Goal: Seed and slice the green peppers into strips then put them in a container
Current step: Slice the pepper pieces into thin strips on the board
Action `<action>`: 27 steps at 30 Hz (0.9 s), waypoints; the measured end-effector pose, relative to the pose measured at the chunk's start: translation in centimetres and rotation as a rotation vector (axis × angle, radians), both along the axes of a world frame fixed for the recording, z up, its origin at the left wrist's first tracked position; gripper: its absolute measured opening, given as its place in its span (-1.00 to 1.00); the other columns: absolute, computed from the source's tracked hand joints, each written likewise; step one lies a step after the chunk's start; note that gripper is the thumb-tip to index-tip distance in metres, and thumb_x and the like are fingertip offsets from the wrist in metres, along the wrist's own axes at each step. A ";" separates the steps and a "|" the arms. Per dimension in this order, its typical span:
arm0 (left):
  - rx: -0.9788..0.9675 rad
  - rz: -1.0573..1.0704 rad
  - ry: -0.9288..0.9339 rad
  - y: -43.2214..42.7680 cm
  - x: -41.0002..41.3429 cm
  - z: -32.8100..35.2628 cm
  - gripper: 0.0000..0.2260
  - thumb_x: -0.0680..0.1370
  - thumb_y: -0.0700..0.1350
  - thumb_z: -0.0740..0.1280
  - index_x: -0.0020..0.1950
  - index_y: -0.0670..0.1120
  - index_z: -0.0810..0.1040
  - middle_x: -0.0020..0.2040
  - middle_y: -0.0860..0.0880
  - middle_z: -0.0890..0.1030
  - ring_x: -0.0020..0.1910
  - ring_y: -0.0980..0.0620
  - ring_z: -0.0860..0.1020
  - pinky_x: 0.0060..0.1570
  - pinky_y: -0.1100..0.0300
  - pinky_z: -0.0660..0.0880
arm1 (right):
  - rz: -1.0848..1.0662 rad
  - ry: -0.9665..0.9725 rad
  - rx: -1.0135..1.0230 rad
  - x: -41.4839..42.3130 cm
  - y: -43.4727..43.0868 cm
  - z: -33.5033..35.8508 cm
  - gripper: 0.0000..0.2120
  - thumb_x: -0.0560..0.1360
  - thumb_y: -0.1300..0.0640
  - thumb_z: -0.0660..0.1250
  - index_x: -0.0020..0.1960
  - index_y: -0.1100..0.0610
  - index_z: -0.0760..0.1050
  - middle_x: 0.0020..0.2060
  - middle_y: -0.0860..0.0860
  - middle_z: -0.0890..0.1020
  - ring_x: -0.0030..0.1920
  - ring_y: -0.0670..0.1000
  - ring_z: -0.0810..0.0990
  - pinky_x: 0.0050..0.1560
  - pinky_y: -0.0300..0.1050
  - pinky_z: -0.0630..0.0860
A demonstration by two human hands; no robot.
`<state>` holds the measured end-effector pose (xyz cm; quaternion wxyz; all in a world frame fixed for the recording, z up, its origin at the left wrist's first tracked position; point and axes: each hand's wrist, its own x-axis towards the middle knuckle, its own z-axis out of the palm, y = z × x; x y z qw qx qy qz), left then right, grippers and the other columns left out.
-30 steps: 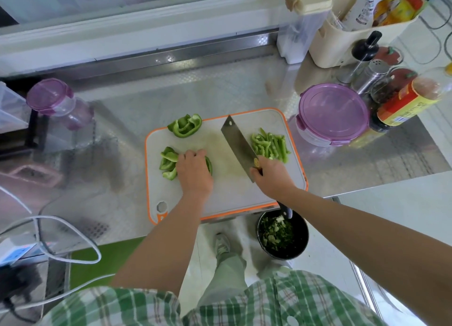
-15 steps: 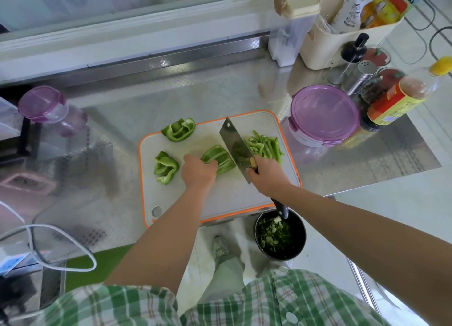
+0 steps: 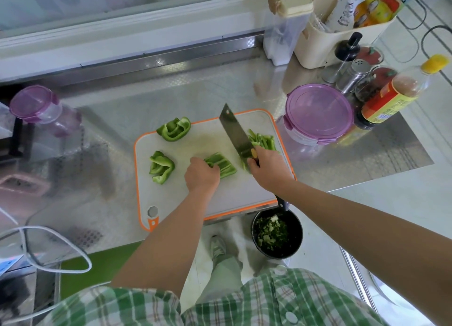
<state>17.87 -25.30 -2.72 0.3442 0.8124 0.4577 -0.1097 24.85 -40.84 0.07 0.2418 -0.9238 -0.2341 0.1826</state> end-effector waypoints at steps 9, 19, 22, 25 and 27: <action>0.620 -0.457 -0.179 -0.8 0.9 1.0 -0.77 0.49 -0.03 0.33 0.10 -0.08 0.56 0.05 -0.11 0.52 0.10 -0.15 0.41 0.03 0.03 0.35 | -0.198 0.075 0.055 0.9 -1.8 -0.7 -0.74 0.57 0.13 0.20 -0.26 0.05 0.22 -0.42 0.04 0.39 -0.36 0.11 0.40 -0.35 -0.05 0.34; 0.464 -0.508 -0.022 -4.1 4.7 -0.4 -0.74 0.52 0.12 0.37 0.11 0.01 0.62 0.12 -0.06 0.59 0.21 -0.15 0.36 0.14 0.02 0.27 | -0.212 0.118 0.146 1.1 -2.7 -1.5 -0.84 0.56 0.13 0.23 -0.18 0.09 0.32 -0.38 0.08 0.46 -0.35 0.17 0.49 -0.36 -0.03 0.43; 0.405 -0.417 -0.108 -2.8 4.2 -0.5 -0.84 0.55 0.02 0.35 0.06 0.04 0.67 0.00 -0.06 0.66 0.15 -0.14 0.38 0.08 0.04 0.23 | -0.208 0.135 0.170 1.2 -2.8 -1.6 -0.89 0.56 0.12 0.23 -0.14 0.09 0.37 -0.37 0.08 0.48 -0.36 0.20 0.53 -0.35 0.02 0.51; 0.380 -0.366 -0.142 -1.9 3.9 -0.3 -0.84 0.57 -0.05 0.33 0.07 0.05 0.68 -0.02 -0.07 0.67 0.12 -0.14 0.39 0.05 0.07 0.20 | -0.203 0.123 0.172 1.3 -2.5 -1.5 -0.69 0.56 0.13 0.24 -0.29 -0.07 0.22 -0.44 0.00 0.41 -0.41 0.13 0.49 -0.39 -0.03 0.42; 0.389 -0.340 -0.134 -1.8 4.1 -0.2 -0.84 0.57 -0.06 0.31 0.06 0.03 0.68 -0.04 -0.07 0.66 0.12 -0.14 0.40 0.06 0.05 0.20 | -0.197 0.109 0.162 1.4 -2.3 -1.6 -0.64 0.56 0.12 0.25 -0.32 -0.09 0.17 -0.46 -0.04 0.37 -0.42 0.07 0.42 -0.39 -0.07 0.34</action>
